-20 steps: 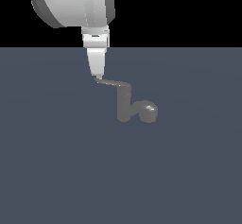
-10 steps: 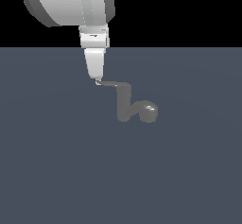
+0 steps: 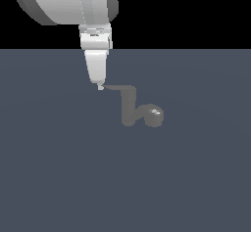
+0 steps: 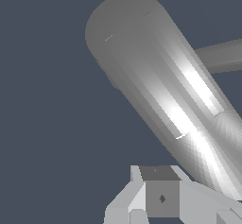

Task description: Turn on the faucet by rotating a designated handle.

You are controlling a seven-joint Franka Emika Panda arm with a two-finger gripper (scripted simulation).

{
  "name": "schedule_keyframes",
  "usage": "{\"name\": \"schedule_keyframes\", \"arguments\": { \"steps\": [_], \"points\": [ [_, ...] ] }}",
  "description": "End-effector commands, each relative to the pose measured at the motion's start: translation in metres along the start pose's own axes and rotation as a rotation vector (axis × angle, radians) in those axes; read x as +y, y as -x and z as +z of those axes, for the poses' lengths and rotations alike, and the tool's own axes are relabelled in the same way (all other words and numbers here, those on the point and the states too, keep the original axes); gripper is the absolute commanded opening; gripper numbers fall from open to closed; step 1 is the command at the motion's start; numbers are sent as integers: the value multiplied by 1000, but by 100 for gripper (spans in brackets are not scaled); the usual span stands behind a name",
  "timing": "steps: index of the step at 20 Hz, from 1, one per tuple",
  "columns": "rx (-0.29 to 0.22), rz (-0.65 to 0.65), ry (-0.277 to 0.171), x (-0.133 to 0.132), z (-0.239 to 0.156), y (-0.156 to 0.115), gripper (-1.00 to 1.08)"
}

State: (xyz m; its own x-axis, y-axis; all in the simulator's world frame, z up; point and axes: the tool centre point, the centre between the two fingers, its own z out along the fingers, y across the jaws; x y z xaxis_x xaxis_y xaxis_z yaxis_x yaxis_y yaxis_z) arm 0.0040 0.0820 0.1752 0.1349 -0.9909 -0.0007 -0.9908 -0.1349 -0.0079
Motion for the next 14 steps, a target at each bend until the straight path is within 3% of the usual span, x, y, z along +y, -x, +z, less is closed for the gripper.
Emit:
{"name": "schedule_keyframes", "arguments": {
  "steps": [1,14],
  "points": [
    [1,7,3,8,0,-8,-100],
    [1,6,6,48,1,-31,-100]
  ]
}}
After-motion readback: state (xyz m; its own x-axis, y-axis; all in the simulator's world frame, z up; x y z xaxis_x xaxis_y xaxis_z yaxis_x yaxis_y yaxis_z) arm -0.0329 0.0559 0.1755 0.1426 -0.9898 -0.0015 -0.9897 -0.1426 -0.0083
